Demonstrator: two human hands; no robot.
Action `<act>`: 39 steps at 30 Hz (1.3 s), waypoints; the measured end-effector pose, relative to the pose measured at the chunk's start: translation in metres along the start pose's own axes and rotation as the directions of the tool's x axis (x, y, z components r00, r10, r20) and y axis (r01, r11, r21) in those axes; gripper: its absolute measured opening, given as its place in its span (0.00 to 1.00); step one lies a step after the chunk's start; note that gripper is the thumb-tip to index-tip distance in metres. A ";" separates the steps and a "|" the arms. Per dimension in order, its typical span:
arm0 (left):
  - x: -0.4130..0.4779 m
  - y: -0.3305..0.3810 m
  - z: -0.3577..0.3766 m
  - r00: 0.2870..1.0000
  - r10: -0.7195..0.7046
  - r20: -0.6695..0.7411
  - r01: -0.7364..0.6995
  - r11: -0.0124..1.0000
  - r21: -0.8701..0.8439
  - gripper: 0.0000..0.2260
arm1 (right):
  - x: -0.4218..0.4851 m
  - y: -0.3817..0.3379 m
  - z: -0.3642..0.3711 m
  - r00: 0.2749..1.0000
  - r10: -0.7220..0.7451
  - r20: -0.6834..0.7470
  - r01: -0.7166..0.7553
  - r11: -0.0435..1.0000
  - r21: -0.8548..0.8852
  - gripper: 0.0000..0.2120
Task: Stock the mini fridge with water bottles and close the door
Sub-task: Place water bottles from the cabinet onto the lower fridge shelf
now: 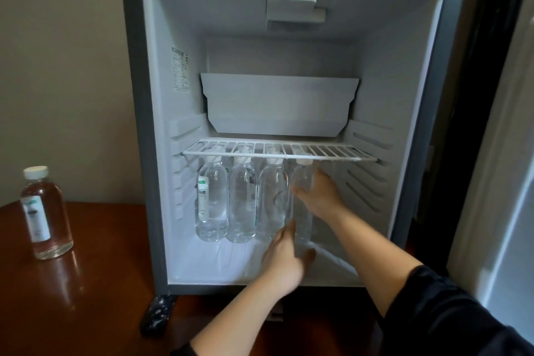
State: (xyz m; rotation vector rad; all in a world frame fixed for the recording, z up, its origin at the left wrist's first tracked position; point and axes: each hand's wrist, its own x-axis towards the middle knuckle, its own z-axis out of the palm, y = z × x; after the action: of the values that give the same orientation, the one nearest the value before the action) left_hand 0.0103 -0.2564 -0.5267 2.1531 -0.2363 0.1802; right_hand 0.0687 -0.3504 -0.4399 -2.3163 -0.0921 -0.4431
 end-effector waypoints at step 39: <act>-0.206 -0.093 -0.307 0.939 -0.291 -0.184 0.345 0.809 0.476 0.15 | -0.150 -0.210 0.148 0.517 -0.335 0.788 0.601 0.797 -0.056 0.14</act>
State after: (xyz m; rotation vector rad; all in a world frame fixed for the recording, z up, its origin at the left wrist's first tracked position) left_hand -0.1792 0.0701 -0.4755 2.6547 0.2700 0.1695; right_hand -0.0707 -0.0873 -0.4449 -2.6349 -1.1894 0.3278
